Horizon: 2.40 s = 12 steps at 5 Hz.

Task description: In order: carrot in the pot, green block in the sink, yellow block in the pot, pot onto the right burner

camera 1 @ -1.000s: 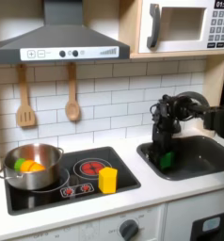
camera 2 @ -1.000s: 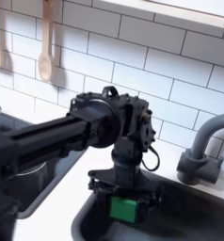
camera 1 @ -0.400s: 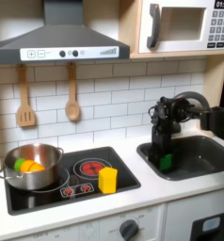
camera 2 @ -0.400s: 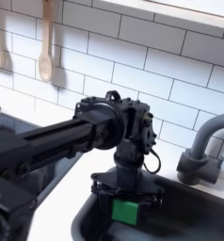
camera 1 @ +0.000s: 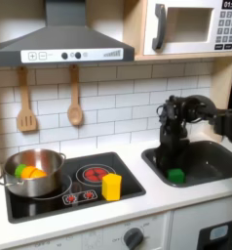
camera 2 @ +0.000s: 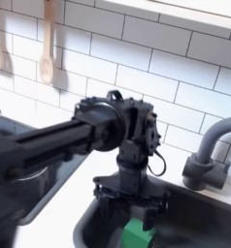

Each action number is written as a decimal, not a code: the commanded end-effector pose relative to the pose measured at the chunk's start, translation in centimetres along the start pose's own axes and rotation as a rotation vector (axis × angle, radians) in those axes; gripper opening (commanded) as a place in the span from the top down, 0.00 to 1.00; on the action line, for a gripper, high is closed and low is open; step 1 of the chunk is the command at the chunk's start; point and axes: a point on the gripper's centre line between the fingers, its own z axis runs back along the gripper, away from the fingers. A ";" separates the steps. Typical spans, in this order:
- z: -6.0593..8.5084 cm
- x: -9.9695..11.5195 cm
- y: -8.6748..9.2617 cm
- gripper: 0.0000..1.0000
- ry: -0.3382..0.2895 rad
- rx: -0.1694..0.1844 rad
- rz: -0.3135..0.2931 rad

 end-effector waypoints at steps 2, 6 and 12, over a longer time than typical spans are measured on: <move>7.1 -1.1 0.3 0.00 -0.152 -0.050 0.023; 9.8 -5.4 6.3 0.00 -0.117 -0.106 0.179; 12.8 -7.7 11.3 0.00 -0.130 -0.114 0.230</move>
